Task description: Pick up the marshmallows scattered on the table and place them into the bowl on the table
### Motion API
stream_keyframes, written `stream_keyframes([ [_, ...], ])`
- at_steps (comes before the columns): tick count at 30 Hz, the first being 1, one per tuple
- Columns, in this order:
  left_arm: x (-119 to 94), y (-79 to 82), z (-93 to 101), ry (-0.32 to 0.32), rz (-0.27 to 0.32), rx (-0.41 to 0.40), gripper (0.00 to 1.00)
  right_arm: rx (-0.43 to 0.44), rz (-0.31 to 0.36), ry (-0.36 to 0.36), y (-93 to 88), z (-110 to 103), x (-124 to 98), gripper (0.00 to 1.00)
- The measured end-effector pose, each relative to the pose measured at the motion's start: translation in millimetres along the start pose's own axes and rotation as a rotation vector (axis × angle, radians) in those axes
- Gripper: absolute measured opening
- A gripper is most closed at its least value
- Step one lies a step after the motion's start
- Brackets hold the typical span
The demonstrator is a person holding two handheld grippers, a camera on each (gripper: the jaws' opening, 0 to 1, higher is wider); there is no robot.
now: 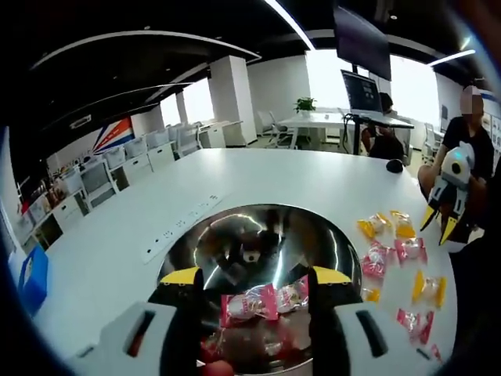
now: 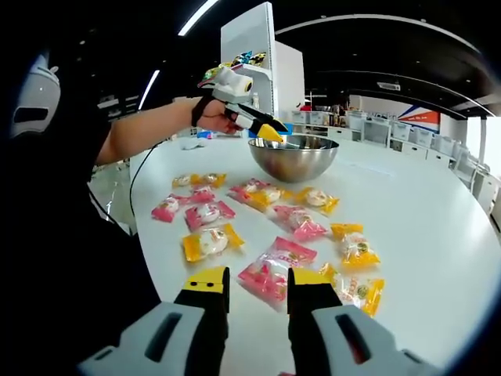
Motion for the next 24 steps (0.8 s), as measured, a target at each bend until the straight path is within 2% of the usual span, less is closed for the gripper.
stream_keyframes([
  [7, -6, -1.5, -1.3, 0.007, 0.019, -0.016, 0.52, -0.003, 0.007, 0.010, 2.8, -4, 3, 0.29],
  [24, -36, -1.6, 3.6, 0.022, 0.024, 0.017, 0.51, -0.003, 0.009, 0.012, 5.2, -8, 1, 0.29],
])
Point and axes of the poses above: the point that each gripper's makers call its tool centre point, and the gripper's own axes: x roughly forward along the fingers, z roughly to its right, y roughly out of its top, the point moved 7 cm from there along -x, roughly backward along the fingers, and after that the axes turned 9 degrees about -z, right-handed, at the moved point
